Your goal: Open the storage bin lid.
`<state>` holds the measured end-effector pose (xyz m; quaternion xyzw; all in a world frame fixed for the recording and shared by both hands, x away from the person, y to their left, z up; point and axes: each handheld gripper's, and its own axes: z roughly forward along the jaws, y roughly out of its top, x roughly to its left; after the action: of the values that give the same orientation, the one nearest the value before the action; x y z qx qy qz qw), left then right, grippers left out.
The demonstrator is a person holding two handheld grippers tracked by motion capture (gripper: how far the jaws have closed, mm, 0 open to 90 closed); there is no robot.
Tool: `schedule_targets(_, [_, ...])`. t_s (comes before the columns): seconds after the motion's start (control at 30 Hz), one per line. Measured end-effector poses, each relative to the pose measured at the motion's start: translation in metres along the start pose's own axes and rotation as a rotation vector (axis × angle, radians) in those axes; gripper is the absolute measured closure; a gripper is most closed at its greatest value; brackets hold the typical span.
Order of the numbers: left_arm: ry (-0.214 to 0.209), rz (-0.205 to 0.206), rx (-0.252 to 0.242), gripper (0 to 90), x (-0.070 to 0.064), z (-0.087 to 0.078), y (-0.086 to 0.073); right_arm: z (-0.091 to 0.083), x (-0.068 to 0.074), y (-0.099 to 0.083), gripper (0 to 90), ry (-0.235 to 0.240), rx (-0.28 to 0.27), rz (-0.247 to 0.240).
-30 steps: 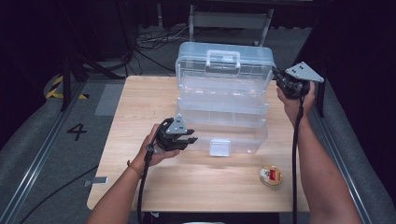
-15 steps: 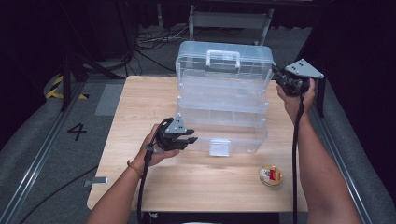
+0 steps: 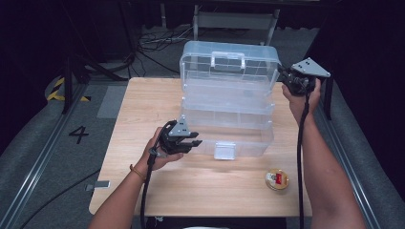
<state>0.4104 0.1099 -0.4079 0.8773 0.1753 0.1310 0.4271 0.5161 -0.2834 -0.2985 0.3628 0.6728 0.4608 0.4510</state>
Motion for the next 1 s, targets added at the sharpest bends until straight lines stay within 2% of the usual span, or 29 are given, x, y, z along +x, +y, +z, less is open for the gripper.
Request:
schedule_targets(0.8, [-0.010, -0.009, -0.009, 68.0, 0.002, 0.000, -0.001, 0.033, -0.013, 0.005, 86.2, 0.008, 0.040, 0.070])
schedule_targets(1.0, [-0.015, -0.023, -0.016, 67.8, 0.002, 0.000, -0.001, 0.048, -0.018, 0.006, 86.1, 0.012, 0.071, 0.086])
